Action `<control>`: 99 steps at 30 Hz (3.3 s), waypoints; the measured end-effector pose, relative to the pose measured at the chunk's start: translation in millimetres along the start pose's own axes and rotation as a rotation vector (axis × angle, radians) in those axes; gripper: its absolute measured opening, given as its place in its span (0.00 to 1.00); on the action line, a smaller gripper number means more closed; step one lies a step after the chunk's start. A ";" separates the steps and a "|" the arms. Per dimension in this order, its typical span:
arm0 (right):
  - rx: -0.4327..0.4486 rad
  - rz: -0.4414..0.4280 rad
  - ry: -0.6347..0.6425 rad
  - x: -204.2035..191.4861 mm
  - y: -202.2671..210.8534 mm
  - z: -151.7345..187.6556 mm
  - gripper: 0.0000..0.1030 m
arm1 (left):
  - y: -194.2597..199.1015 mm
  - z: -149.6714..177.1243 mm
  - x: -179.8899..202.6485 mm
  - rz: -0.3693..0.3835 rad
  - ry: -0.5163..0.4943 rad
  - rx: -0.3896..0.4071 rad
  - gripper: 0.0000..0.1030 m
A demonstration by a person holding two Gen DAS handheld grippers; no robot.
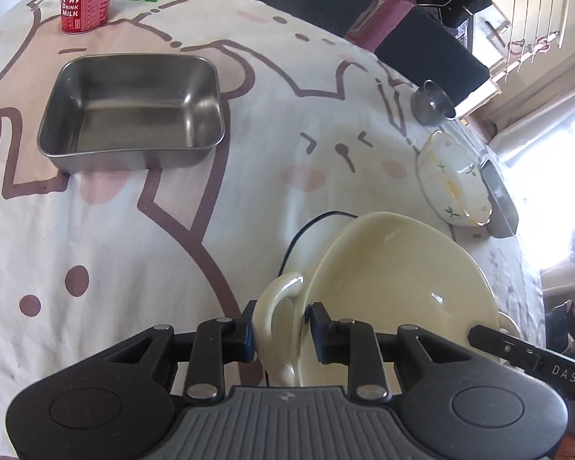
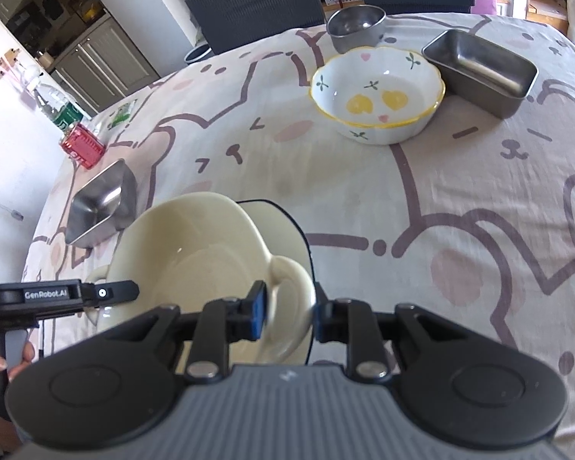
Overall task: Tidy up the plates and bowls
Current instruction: 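Lift the cream bowl and carry it over the white plate, then lower the cream bowl onto the white plate and open both grippers, then move both grippers to the yellow-rimmed flower-print bowl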
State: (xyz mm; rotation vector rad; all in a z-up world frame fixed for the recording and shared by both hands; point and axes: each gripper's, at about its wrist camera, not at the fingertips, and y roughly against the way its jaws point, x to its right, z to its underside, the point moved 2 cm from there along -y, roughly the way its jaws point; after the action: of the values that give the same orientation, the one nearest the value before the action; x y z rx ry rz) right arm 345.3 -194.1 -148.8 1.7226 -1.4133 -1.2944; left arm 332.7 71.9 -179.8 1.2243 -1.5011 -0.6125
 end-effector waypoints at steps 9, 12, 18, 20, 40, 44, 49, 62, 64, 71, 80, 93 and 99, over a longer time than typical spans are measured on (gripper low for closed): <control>-0.018 0.012 0.004 -4.4 -9.9 -3.3 0.28 | -7.6 -2.2 -4.5 -0.022 -0.008 -0.017 0.30; -0.020 0.016 0.004 -4.1 -10.1 -3.7 0.28 | -10.1 -2.7 -4.4 -0.025 -0.013 -0.022 0.31; -0.026 0.025 -0.002 -5.2 -12.2 -4.2 0.28 | -13.2 -3.2 -3.6 -0.029 -0.019 -0.022 0.32; -0.025 0.026 -0.004 -5.1 -12.9 -4.8 0.28 | -13.9 -2.9 -2.8 -0.032 -0.027 -0.020 0.32; -0.078 0.099 0.118 -13.1 -24.7 -0.3 0.34 | -13.4 -1.1 7.6 -0.068 -0.132 -0.002 0.32; -0.071 0.112 0.136 -15.0 -26.0 -0.3 0.34 | -13.4 -1.5 6.2 -0.066 -0.126 -0.004 0.32; -0.072 0.109 0.122 -13.0 -26.8 -1.6 0.34 | -13.4 -1.5 6.6 -0.064 -0.132 -0.003 0.32; -0.084 0.127 0.099 -8.3 -37.1 -7.2 0.38 | -12.2 -1.1 9.6 -0.069 -0.161 0.005 0.33; -0.083 0.124 0.097 -6.8 -37.2 -7.6 0.38 | -12.3 -1.1 9.8 -0.071 -0.162 0.007 0.33; -0.082 0.099 0.086 0.6 -33.8 -5.7 0.37 | -12.1 -0.7 11.2 -0.082 -0.176 0.007 0.34; -0.068 0.093 0.077 3.2 -33.5 -0.7 0.43 | -10.6 3.5 17.2 -0.142 -0.231 0.025 0.44; -0.049 0.064 0.123 -4.4 -25.7 11.6 0.84 | 5.0 17.0 23.3 -0.136 -0.288 0.046 0.99; 0.043 0.045 0.128 -6.9 -0.6 10.1 1.00 | 30.5 21.1 43.0 -0.085 -0.324 0.147 1.00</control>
State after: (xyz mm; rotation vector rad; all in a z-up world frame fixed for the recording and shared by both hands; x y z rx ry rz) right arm 336.4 -185.8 -150.9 1.7580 -1.4073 -1.1173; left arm 305.3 38.5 -142.9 1.3537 -1.7957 -0.7978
